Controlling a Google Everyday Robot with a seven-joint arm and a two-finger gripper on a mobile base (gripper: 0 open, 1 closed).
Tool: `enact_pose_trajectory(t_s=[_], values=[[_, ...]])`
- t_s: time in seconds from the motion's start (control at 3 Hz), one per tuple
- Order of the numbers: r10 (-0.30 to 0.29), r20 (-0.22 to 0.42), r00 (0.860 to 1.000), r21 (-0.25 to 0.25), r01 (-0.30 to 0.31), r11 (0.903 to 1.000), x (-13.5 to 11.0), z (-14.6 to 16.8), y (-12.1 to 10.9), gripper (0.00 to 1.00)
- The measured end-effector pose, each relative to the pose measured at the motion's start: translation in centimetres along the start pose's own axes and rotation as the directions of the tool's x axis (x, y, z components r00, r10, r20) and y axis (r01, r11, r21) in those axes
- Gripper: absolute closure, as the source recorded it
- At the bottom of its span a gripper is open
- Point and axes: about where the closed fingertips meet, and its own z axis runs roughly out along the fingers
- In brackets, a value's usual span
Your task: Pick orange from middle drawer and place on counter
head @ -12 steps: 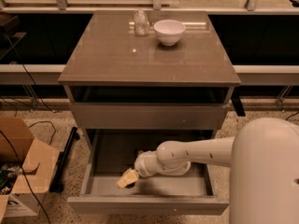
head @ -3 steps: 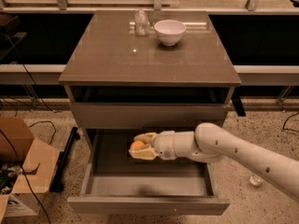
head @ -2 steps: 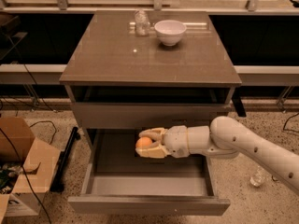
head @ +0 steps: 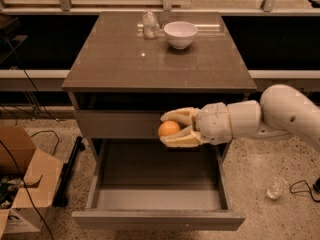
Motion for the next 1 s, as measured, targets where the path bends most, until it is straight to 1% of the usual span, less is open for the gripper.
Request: enact_pose_trajectory(t_s=[0.33, 0.67, 1.0], values=[[-0.107, -0.043, 0.993, 0.02, 0.108, 0.9939, -7.3, -3.2, -3.8, 1.0], [-0.117, -0.055, 0.992, 0.073, 0.12, 0.99, -9.8, -3.3, -8.3, 1.0], [-0.072, -0.053, 0.996, 0.143, 0.079, 0.9865, -8.8, -2.3, -13.8, 1.0]])
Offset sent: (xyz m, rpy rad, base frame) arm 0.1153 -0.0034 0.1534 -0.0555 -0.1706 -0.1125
